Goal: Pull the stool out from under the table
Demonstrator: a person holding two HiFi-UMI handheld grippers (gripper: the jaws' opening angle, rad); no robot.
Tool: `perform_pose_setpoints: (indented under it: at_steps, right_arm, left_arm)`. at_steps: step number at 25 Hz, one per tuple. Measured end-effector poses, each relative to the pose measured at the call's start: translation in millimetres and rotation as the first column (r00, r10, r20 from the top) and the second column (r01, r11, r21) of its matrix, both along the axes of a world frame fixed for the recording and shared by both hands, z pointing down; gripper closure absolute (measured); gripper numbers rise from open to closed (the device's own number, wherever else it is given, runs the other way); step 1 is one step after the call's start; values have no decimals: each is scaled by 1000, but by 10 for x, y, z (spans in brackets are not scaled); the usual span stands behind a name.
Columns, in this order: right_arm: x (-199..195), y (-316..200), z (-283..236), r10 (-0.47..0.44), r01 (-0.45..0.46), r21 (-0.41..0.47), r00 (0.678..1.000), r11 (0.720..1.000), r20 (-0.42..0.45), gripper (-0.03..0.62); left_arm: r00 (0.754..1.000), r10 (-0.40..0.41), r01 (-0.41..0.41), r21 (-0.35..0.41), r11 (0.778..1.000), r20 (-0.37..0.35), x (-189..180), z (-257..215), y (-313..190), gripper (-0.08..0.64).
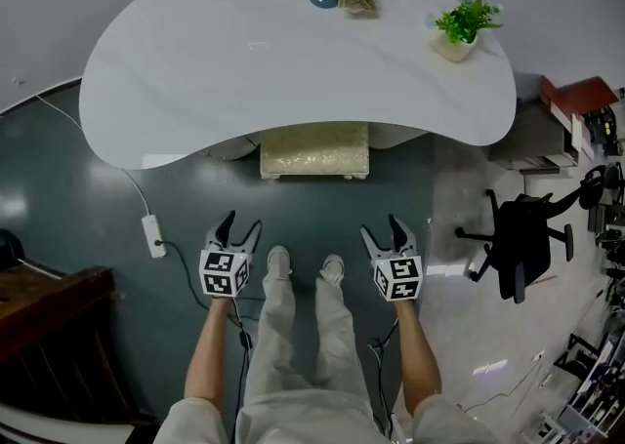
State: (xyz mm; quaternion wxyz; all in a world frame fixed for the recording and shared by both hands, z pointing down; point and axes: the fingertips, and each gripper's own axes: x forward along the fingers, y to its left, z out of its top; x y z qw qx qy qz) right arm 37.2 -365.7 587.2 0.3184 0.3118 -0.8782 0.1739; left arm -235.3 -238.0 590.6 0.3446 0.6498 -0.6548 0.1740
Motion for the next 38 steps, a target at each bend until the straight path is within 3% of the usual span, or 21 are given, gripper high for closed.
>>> perform_pose_setpoints:
  at_steps: [6, 19, 24, 28, 38]
  right_arm:
    - [174, -227, 776, -55, 55, -1, 998, 998, -36, 299]
    - [178, -333, 2190, -38, 38, -4, 999, 999, -37, 295]
    - [218, -302, 2666, -31, 30, -27, 999, 999, -39, 295]
    - [244, -377, 2990, -21, 20, -35, 999, 999, -45, 290]
    - [84, -939, 3522, -22, 21, -16, 998, 1000, -63, 238]
  left_arm:
    - [998, -55, 55, -12, 998, 8, -20, 707, -64, 304]
    - [999, 2, -1, -13, 1000, 39, 23, 2098, -216, 299]
    - [1000, -10, 10, -6, 1000, 25, 71, 2521, -266, 299]
    - [999, 6, -6, -6, 1000, 53, 67, 2813, -338, 296]
    - [997, -18, 18, -9, 1000, 77, -71, 3386, -697, 281]
